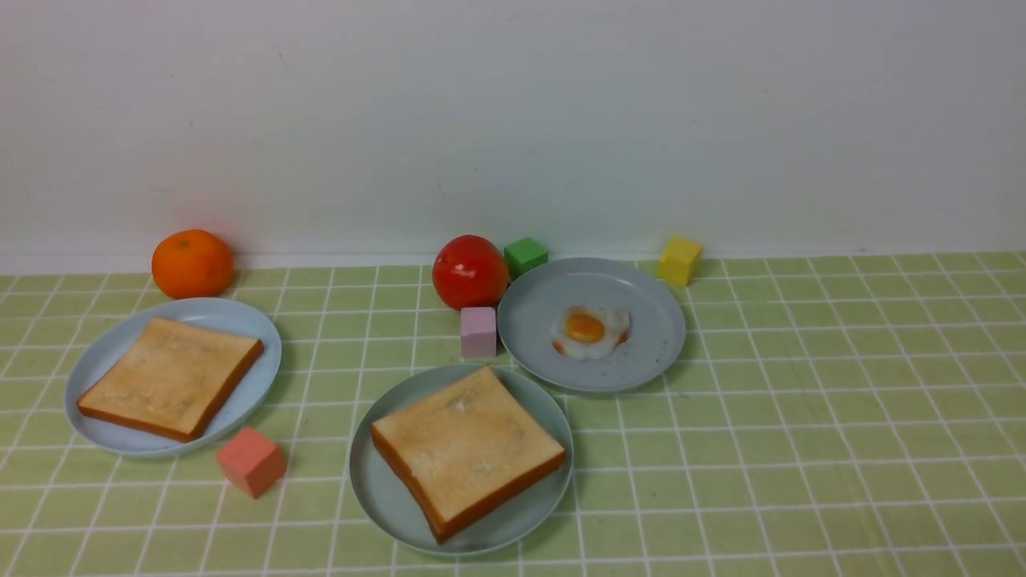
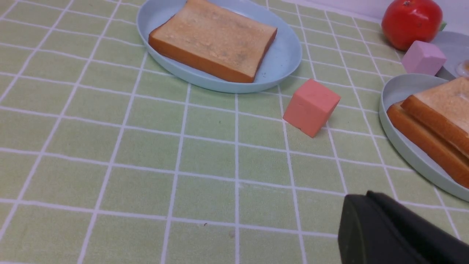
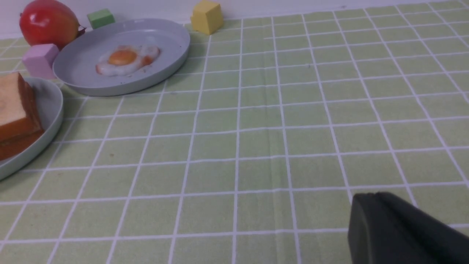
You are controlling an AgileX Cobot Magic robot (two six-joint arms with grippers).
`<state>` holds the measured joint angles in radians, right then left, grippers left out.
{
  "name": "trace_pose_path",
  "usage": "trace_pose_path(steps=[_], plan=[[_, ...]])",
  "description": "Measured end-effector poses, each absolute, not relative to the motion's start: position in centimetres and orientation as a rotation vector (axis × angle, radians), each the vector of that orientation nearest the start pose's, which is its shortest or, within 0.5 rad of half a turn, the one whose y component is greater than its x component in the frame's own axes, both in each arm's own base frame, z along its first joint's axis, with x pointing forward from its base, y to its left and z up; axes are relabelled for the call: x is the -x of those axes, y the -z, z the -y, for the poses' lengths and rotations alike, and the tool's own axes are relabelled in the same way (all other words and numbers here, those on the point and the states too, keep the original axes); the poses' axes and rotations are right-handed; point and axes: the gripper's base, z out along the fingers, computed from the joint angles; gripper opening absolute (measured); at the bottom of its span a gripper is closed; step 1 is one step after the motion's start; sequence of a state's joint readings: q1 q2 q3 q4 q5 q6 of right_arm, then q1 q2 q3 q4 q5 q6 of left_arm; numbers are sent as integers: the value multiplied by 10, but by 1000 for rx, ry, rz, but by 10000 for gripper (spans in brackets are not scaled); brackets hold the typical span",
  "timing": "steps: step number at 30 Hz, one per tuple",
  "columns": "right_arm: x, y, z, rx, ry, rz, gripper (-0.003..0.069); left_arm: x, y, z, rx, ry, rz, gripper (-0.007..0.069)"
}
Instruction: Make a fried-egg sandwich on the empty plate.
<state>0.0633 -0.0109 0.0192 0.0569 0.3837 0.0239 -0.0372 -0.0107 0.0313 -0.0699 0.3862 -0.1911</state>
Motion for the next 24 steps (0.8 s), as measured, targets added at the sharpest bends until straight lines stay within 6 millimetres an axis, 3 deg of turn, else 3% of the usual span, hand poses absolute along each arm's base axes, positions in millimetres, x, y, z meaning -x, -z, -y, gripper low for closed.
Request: trace_pose_path(steps=[24], plan=[[-52,-173,-5,2,-116,-1876,46,-52,-169,4,189,225,-1886,-13]])
